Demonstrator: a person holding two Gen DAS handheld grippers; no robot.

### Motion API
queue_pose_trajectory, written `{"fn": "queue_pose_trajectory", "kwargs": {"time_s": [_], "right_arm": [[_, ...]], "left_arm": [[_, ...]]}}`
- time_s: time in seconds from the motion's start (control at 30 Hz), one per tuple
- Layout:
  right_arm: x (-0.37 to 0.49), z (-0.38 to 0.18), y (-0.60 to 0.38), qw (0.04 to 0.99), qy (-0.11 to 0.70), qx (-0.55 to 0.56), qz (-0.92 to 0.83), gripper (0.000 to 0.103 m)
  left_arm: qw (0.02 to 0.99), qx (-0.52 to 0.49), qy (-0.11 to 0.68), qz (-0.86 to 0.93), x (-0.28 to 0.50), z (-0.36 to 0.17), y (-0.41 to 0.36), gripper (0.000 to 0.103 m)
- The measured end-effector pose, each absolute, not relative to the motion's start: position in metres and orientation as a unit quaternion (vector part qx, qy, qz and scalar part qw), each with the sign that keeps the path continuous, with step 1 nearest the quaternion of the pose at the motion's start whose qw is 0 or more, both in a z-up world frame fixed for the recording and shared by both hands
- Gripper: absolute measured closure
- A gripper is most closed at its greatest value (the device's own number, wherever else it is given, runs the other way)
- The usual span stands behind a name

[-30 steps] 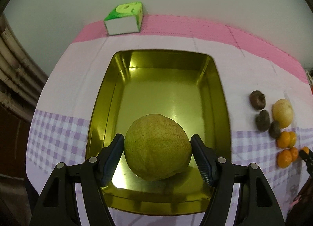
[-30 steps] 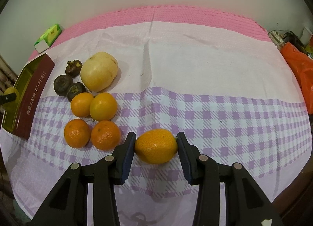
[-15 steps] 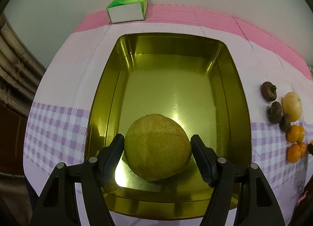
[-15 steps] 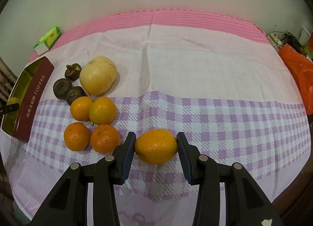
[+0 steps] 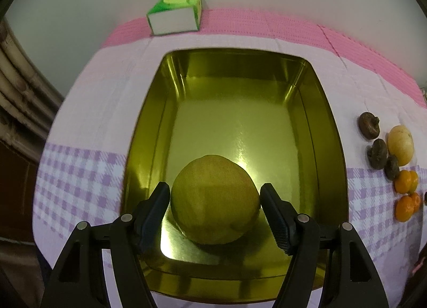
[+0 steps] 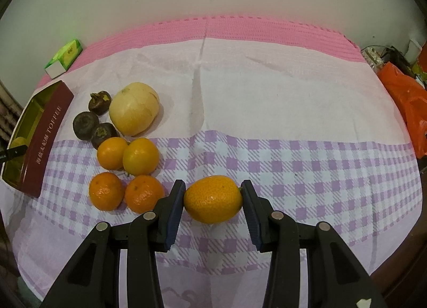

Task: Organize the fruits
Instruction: 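Carry the green pomelo with the left gripper into the gold tin tray, then open the left gripper to release the pomelo and withdraw it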

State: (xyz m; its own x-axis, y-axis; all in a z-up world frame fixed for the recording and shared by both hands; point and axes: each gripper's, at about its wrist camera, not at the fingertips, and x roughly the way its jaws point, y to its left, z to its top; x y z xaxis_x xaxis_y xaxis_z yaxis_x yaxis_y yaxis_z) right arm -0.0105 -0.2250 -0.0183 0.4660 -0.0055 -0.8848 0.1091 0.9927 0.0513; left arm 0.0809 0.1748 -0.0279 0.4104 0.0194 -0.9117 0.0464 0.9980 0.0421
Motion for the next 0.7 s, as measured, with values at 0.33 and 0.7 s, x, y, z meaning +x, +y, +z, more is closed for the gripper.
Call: {"fn": "queue_pose_trajectory", "kwargs": {"time_s": [0.33, 0.7], "right_arm": [[0.007, -0.002, -0.196, 0.862, 0.505, 0.037, -0.008, 0.063], [0.046, 0.024, -0.084, 0.868, 0.483, -0.008, 0.116, 0.063]], "left_arm": [[0.846, -0.01, 0.534, -0.01, 0.073, -0.013, 0.189, 0.029], [0.873, -0.04, 0.486, 0.035, 0.047, 0.024, 0.223, 0.021]]}}
